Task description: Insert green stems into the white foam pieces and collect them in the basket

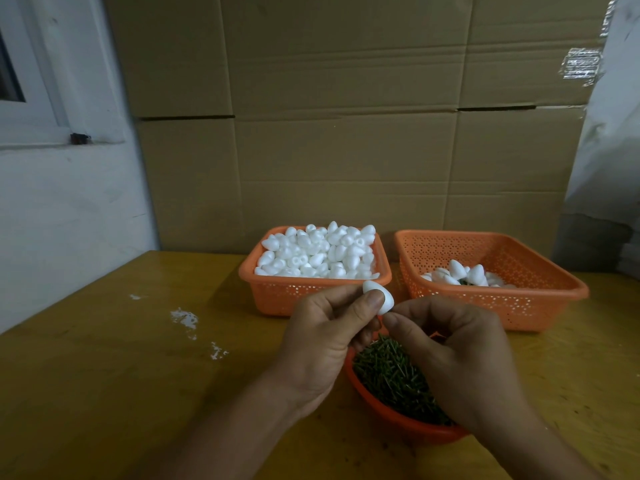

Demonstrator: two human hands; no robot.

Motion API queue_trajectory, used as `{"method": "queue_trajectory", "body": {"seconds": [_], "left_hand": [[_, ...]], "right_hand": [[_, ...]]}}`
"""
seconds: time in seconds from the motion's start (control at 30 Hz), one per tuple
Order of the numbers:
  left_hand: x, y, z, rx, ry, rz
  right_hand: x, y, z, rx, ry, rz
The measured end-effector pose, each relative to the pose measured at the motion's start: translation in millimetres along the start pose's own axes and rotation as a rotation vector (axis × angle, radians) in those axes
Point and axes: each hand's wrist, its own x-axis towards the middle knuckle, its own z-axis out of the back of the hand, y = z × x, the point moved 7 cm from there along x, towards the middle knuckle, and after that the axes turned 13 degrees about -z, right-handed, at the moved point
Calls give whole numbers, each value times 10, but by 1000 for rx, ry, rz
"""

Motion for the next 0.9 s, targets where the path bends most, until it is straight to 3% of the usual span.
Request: {"method": "queue_trajectory", "body": {"seconds": [0.4,0.7,0.9], "left_hand": [[-1,-182,-68,226,134,-208],[-6,-208,-71,341,169,-236],[3,-196,-70,298,137,-239]], "right_hand": [[-9,-81,-18,39,2,-81],[-16,-128,-72,57,24,-121],[-5,-122,-89,147,52,-165]]}}
